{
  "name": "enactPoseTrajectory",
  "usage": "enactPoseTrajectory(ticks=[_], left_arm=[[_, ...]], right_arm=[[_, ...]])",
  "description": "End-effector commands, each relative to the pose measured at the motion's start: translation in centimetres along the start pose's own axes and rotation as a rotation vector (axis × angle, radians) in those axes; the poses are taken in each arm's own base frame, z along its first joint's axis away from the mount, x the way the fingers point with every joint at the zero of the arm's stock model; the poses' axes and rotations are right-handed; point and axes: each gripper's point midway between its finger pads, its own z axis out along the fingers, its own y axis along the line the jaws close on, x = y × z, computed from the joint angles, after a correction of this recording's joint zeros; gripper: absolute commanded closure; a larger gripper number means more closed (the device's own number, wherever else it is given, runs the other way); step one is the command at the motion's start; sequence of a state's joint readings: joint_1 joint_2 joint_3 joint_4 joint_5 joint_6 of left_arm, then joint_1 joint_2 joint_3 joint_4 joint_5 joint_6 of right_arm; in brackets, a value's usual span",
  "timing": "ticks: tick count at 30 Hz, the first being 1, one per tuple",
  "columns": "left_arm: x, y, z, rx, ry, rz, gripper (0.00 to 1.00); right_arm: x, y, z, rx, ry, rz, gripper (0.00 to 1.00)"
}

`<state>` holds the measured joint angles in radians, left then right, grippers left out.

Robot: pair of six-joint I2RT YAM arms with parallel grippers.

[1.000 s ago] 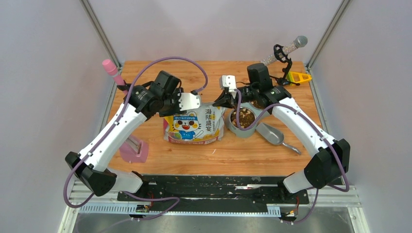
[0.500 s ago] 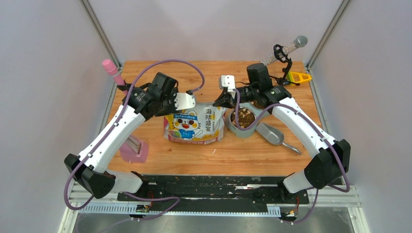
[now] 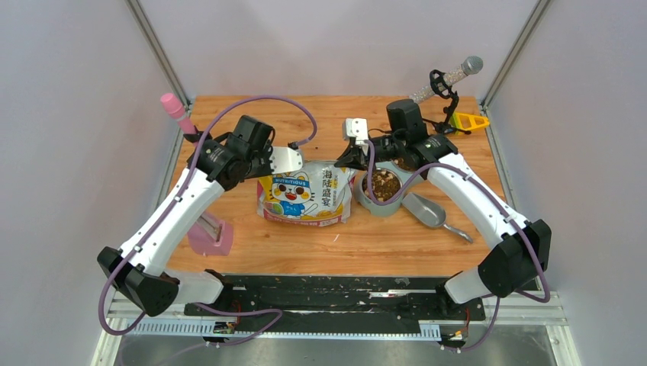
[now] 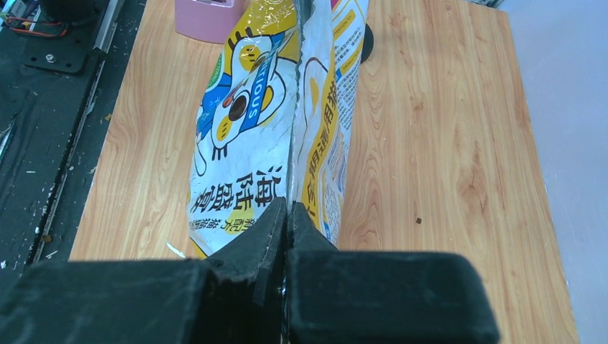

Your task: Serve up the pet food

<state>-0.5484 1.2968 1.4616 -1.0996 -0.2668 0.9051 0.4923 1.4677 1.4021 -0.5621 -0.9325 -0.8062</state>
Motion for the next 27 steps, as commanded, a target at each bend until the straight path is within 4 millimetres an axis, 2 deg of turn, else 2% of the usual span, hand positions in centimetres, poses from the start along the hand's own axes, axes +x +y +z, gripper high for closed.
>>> enactPoseTrajectory(ticks=[1,4,5,7,8,9,10,12,13,14,17,20,22,24,25,27], left_arm=[[0.9,2.9,-2.0,-0.121,0.012,-0.042,1.0],[0.6,2.8,-2.2,-0.12,-0.009,-0.049,1.0],[0.6,2.3,-2.4,-0.088,-0.019,-0.035,1.0],[-0.7,0.9,-2.8,-0.012,-0.106,-0.018,0.99],[-2.0,0.1,-2.8,0.034,-0.174,-0.015,0.67],[-3.2,-0.3,-3.2,0.068,-0.239,-0.02,0.5],[-3.9,-0.6,-3.2,0.092,-0.271,-0.021,0.28],[-5.8,-1.6,-4.0,0.172,-0.37,-0.016,0.15],[-7.3,-2.3,-4.6,0.219,-0.45,-0.008,0.13],[-7.8,-2.7,-4.8,0.247,-0.477,-0.003,0.1],[-10.4,-2.8,-5.5,0.282,-0.598,-0.009,0.07],[-12.5,-2.4,-5.4,0.294,-0.665,-0.027,0.09],[-13.6,-3.1,-5.4,0.334,-0.702,-0.012,0.11],[-14.9,-4.1,-5.4,0.387,-0.75,-0.01,0.18],[-15.6,-4.6,-5.4,0.416,-0.772,-0.012,0.27],[-16.8,-4.3,-5.0,0.412,-0.791,-0.052,0.4]], right_arm=[[-3.3,-0.1,-1.9,0.034,-0.027,-0.057,1.0],[-3.3,0.1,-1.9,0.032,-0.019,-0.056,1.0],[-3.2,0.1,-1.9,0.034,-0.017,-0.055,1.0],[-3.3,0.2,-1.7,0.027,-0.019,-0.057,1.0],[-3.6,0.3,-1.6,0.023,-0.024,-0.062,1.0],[-3.8,0.3,-1.4,0.017,-0.027,-0.066,1.0],[-3.9,0.5,-1.1,0.009,-0.029,-0.068,1.0],[-3.9,0.7,-0.6,0.002,-0.023,-0.081,1.0],[-3.9,0.9,-0.4,-0.005,-0.023,-0.085,1.0],[-4.0,1.0,-0.3,-0.011,-0.026,-0.087,1.0],[-4.1,1.2,0.2,-0.023,-0.028,-0.091,1.0],[-4.4,1.2,0.3,-0.025,-0.04,-0.095,1.0],[-4.8,1.3,0.3,-0.028,-0.053,-0.092,1.0],[-4.9,1.3,0.3,-0.027,-0.059,-0.093,1.0],[-4.8,1.4,0.2,-0.027,-0.058,-0.092,1.0],[-4.7,1.5,0.2,-0.027,-0.057,-0.089,1.0]])
